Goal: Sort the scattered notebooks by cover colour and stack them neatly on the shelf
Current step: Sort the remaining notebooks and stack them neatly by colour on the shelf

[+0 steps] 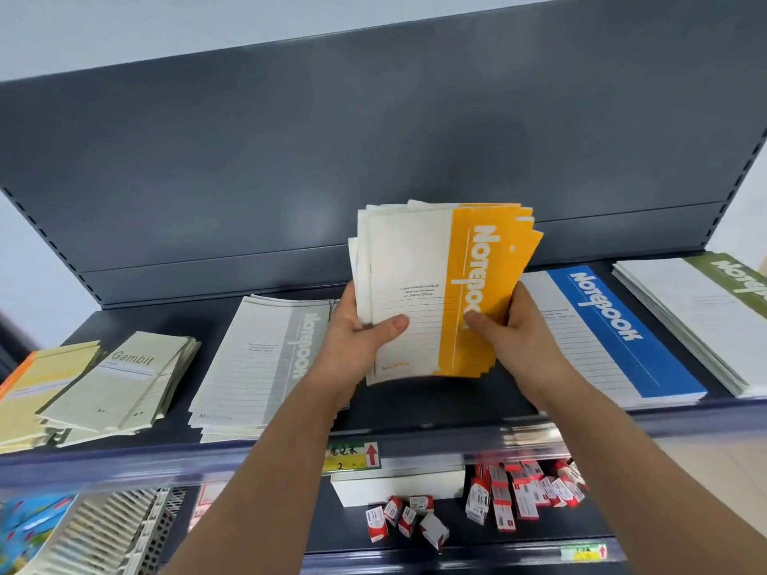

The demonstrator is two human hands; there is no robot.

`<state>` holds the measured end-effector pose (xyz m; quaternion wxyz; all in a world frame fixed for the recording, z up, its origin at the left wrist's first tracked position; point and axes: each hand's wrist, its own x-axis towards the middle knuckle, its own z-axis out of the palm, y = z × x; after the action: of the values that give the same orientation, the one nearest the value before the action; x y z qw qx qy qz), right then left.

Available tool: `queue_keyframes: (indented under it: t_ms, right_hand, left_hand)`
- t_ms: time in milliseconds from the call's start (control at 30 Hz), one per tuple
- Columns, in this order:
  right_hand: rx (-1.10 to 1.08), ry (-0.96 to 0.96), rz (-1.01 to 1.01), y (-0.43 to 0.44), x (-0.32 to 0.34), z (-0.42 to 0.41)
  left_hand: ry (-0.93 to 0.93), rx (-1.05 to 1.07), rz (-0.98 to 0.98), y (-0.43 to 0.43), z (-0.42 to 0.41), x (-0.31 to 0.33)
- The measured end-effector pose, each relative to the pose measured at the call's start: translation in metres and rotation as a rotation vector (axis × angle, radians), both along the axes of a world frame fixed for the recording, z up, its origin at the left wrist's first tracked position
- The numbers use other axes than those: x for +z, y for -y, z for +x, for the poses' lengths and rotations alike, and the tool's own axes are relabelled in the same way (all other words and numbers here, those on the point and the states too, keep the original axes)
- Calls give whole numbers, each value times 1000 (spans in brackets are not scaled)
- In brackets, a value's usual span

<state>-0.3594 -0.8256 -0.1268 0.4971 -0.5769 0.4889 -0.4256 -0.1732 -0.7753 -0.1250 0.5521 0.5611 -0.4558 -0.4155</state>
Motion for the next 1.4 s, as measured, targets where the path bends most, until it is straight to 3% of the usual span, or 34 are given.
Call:
queue_keyframes:
  t_ms: [467, 800, 967, 1067, 1400]
  right_hand:
    - [185, -54, -164, -18, -11, 9]
    - [139, -62, -102, -12, 0, 7]
    - [88, -175, -161, -18, -7, 7]
    - [45, -130, -227, -18, -4, 6]
    - [72, -221, -154, -16, -10, 0]
  left_hand:
    - [63, -64, -139, -1, -1, -28]
    - [31, 72, -105, 4, -7, -30]
    - [160, 55, -93, -1, -10, -36]
    - [116, 71, -132, -1, -10, -30]
    - [139, -12, -59, -4, -1, -35]
